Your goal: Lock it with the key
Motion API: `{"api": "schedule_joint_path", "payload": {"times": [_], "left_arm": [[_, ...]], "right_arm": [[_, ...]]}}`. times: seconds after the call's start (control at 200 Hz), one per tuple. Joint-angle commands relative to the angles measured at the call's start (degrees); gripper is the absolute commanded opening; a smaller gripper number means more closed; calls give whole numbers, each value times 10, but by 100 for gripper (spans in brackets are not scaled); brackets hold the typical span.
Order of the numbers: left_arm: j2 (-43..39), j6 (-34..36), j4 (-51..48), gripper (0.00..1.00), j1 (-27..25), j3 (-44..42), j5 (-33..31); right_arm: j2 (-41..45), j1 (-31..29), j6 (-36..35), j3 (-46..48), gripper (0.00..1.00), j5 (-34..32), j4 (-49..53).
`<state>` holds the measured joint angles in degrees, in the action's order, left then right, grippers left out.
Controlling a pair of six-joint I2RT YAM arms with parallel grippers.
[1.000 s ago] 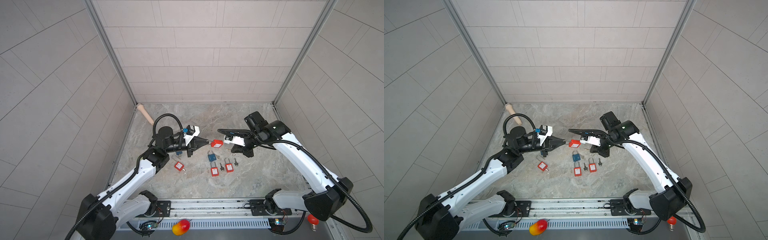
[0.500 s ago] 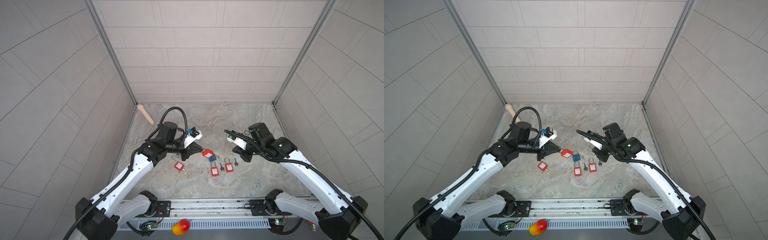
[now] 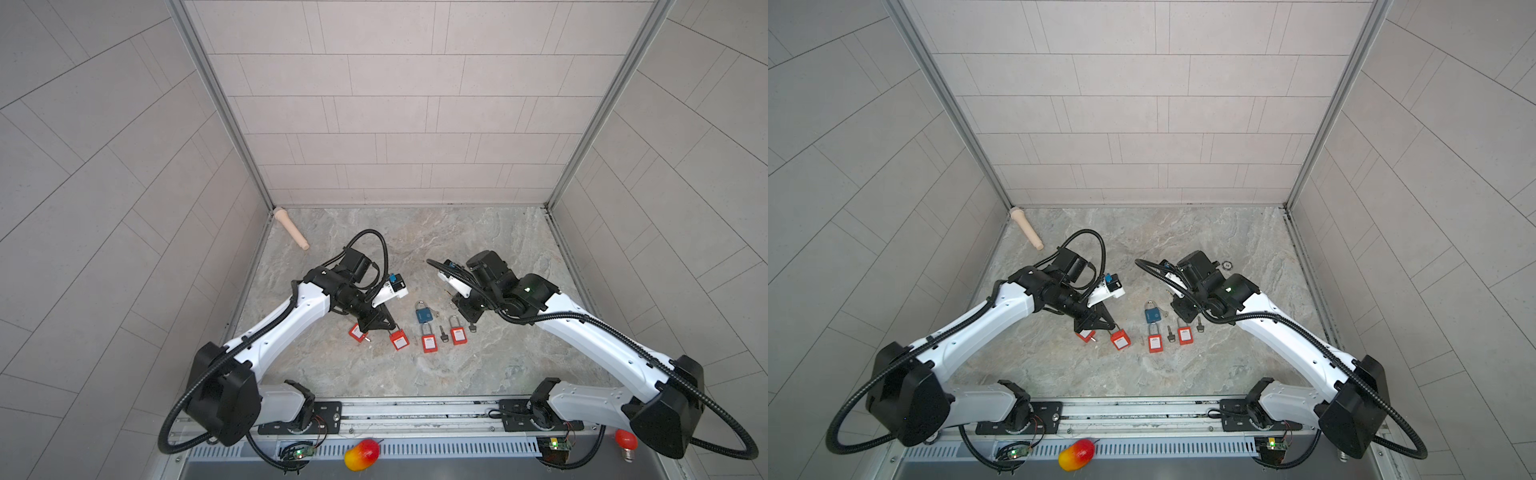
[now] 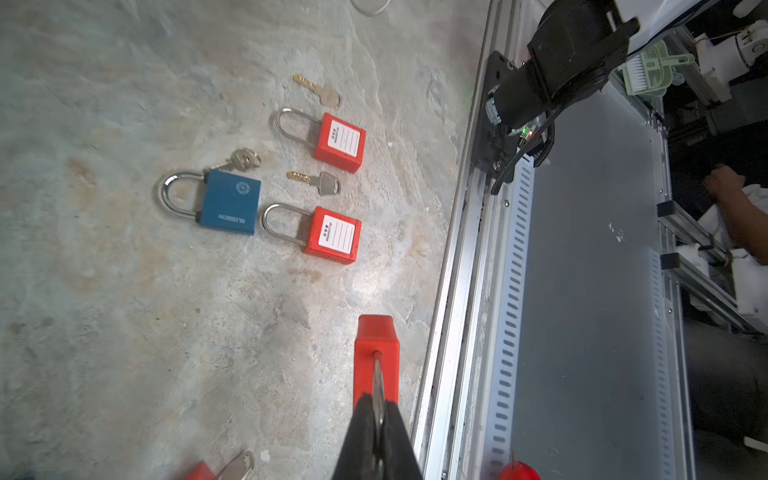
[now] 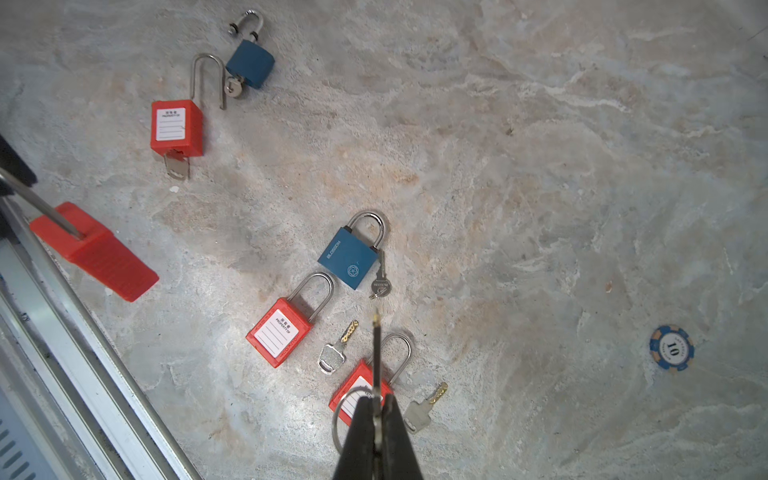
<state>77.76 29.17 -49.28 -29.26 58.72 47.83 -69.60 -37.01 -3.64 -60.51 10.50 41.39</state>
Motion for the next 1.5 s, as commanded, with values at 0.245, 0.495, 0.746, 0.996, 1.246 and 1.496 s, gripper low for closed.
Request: {"api": "schedule_joint_path", "payload": {"times": [0.245, 0.495, 0.746, 0.996, 1.246, 1.496], "left_arm": [[111, 81, -60, 0, -11, 19, 27], [178, 90, -76, 0, -19, 44, 0], [239, 95, -84, 1, -20, 88, -10], [284, 107, -92, 9, -36, 99, -23], [285, 98, -91, 26, -38, 117, -61], [250, 77, -68, 47, -37, 101, -84]], "right_arm": [[-42, -27, 88, -19, 0, -58, 6], [-87, -45, 188, -39, 0, -66, 22], [-106, -74, 288, -43, 0, -75, 18], [-116, -117, 345, -36, 0, -92, 18], [-129, -148, 377, -37, 0, -105, 30], [-133, -167, 402, -32, 0, -113, 36]]}}
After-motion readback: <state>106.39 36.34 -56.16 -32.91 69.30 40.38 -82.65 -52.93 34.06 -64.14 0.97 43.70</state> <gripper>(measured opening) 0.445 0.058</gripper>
